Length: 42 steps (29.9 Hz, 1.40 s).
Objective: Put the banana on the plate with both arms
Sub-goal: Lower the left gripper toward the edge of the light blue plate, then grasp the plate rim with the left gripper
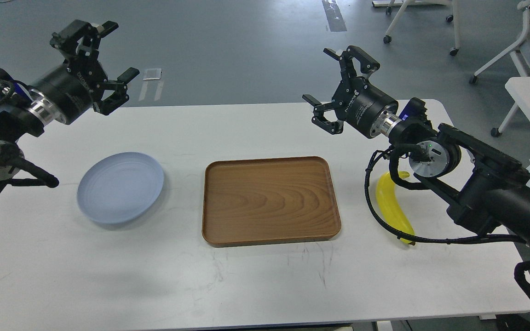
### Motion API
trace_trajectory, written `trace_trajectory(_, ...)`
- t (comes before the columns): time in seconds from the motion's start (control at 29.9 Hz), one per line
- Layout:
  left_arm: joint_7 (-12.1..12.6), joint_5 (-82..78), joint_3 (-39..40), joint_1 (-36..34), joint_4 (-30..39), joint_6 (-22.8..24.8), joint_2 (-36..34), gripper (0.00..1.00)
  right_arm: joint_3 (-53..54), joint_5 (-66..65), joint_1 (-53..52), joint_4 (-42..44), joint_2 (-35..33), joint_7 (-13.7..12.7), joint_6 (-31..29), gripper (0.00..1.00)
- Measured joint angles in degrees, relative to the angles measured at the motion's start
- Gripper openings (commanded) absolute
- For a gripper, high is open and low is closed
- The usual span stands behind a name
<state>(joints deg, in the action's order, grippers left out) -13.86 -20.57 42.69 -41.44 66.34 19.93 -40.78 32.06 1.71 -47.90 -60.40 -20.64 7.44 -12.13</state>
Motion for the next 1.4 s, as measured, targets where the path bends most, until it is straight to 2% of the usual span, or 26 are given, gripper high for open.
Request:
trace_trajectory(0.13, -4.73, -12.40, -0.10, 0.06, 2.46, -2.85, -0.90, 0.98, 0.08, 0.02, 0.14, 0.00, -0.18, 0.14, 0.00, 1.00)
trace_trajectory(0.2, -6.60, -24.49, -0.10, 0.08, 3.57, -6.74, -0.84, 0.98, 0.35, 0.02, 0.37, 0.01, -0.21, 0.19, 0.00, 1.00)
trace_trajectory(0.3, -7.36, -34.20, -0.91, 0.20, 4.28, -11.29, -0.65, 0.98, 0.98, 0.02, 0.84, 0.15, -0.79, 0.25, 0.00, 1.00)
trace_trajectory(0.5, -7.68, -41.36, -10.47, -0.17, 3.92, -13.41, -2.55, 0.98, 2.55, 0.21, 2.05, 1.11, -2.08, 0.30, -0.05, 1.00)
trace_trajectory(0.57, -7.69, -47.29, -13.29, -0.26, 2.72, -16.13, -2.93, 0.98, 2.80, 0.22, 2.22, 1.13, -2.39, 0.32, -0.08, 1.00)
trace_trajectory(0.7, -7.69, -53.30, -16.17, 0.06, -0.84, -22.28, -2.87, 0.98, 2.99, 0.22, 2.27, 1.11, -2.97, 0.38, -0.08, 1.00)
trace_trajectory(0.87, -7.74, -55.16, -24.84, 0.13, -9.21, -29.14, -2.50, 0.98, 3.11, 0.22, 2.28, 1.07, -3.31, 0.42, -0.08, 1.00)
trace_trajectory(1.0, -9.49, -56.79, -32.74, -0.16, -15.71, -34.96, -1.83, 0.98, 2.75, 0.22, 2.39, 1.06, -3.29, 0.42, -0.11, 1.00)
trace_trajectory(1.14, -10.78, -56.92, -35.38, -0.01, -21.96, -36.34, -0.34, 0.98, 2.64, 0.22, 2.39, 1.16, -3.06, 0.44, -0.10, 1.00)
trace_trajectory(1.27, -13.57, -56.75, -37.31, 0.53, -29.92, -36.55, 2.42, 0.98, 2.42, 0.22, 2.36, 1.21, -3.04, 0.43, -0.01, 1.00)
trace_trajectory(1.4, -14.10, -56.28, -38.85, 0.74, -35.41, -36.57, 4.87, 0.98, 2.39, 0.22, 2.29, 1.20, -3.24, 0.43, -0.01, 1.00)
